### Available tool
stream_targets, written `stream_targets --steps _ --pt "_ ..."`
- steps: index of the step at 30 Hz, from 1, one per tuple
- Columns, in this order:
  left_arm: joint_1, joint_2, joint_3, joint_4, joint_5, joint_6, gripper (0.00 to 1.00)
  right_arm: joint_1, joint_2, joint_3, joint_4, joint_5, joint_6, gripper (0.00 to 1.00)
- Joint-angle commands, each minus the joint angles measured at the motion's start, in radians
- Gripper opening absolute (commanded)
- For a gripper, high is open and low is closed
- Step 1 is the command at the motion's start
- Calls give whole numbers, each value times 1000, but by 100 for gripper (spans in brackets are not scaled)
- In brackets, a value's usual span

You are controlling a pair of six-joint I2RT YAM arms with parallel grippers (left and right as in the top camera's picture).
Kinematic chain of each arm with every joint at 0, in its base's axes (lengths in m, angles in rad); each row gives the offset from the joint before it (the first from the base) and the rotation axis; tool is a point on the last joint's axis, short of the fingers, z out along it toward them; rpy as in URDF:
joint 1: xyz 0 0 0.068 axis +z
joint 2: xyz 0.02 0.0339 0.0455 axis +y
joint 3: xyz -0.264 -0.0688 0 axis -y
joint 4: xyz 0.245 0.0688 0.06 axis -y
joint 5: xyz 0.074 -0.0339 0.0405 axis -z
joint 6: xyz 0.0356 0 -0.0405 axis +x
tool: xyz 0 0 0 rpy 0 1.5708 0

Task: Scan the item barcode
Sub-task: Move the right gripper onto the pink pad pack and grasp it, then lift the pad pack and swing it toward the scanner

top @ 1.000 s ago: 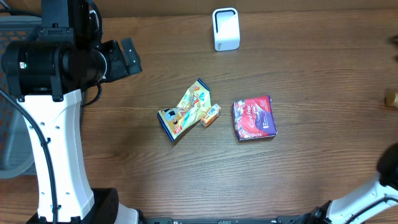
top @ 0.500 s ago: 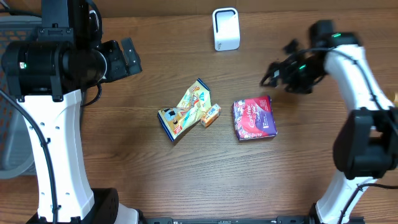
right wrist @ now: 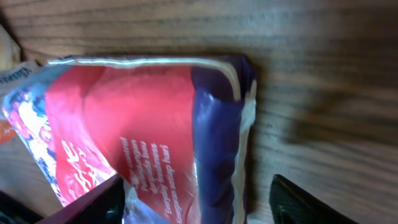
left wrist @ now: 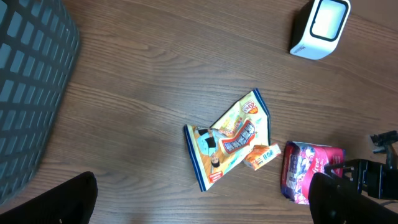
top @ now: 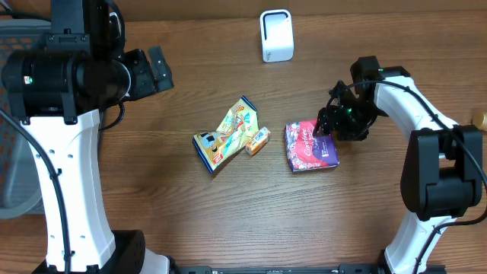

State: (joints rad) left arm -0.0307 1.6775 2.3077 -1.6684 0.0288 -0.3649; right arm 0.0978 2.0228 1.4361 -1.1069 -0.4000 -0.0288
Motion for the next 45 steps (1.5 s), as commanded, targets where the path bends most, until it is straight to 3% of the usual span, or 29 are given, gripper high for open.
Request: stream_targets --steps 1,8,17,35,37,38,40,41,43,45 --pt "4 -13 -3 3 -3 -10 100 -4 -3 -7 -2 3 -5 68" --pt "4 -13 -3 3 -3 -10 100 -4 -3 -8 -14 -16 -5 59" --pt "4 -14 -3 3 -3 -10 100 -3 -3 -8 -16 -21 0 4" --pt "4 -14 -3 3 -3 -10 100 -53 -3 183 -19 -105 128 4" --pt "4 -13 -3 3 -3 -10 100 -56 -3 180 -43 -39 135 11" --pt "4 -13 -3 3 -3 -10 100 -56 -3 180 -59 4 138 21" --pt "4 -14 -3 3 -3 -10 100 -56 -3 180 -90 72 138 51" --pt "4 -13 -3 3 -3 -10 100 -56 -3 180 -105 95 138 59" --pt "4 -14 -3 3 -3 -10 100 -56 -3 180 -137 132 138 65" --pt "4 -14 -3 3 -3 -10 100 -56 -3 180 -152 140 138 82"
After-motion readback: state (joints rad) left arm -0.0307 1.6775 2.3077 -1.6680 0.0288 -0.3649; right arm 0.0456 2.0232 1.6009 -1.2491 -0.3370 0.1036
